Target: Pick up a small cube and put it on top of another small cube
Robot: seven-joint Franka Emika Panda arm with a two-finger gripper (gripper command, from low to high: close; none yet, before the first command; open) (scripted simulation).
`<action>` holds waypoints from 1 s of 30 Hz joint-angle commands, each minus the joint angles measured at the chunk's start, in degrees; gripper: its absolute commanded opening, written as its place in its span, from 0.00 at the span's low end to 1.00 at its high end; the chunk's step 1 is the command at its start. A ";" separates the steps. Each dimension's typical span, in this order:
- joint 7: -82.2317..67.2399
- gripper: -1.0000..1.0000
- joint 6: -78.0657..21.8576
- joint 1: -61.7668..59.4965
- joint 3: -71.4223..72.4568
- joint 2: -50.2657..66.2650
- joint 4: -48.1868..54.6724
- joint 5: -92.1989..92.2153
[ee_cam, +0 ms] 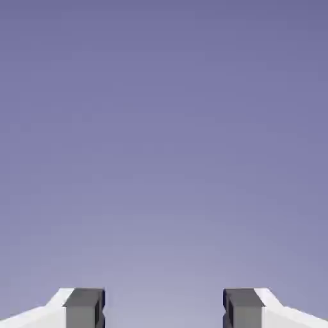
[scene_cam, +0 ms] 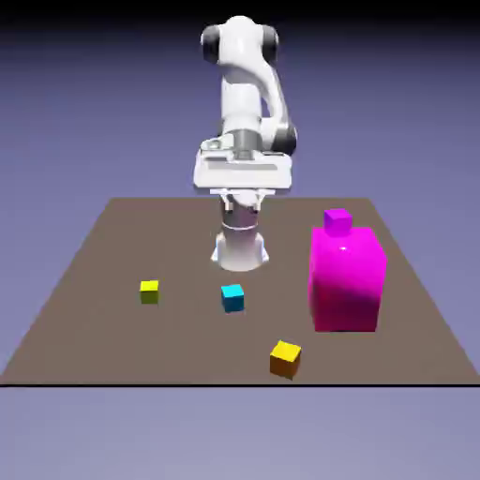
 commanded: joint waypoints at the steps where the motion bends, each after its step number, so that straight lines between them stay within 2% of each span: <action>1: -0.76 0.50 -2.08 0.00 -1.07 2.08 0.89 -0.61; 27: -20.60 0.50 -56.04 0.05 -28.91 56.07 24.08 -16.51; 30: -20.75 0.50 -54.33 -0.65 -29.13 58.39 23.52 -16.80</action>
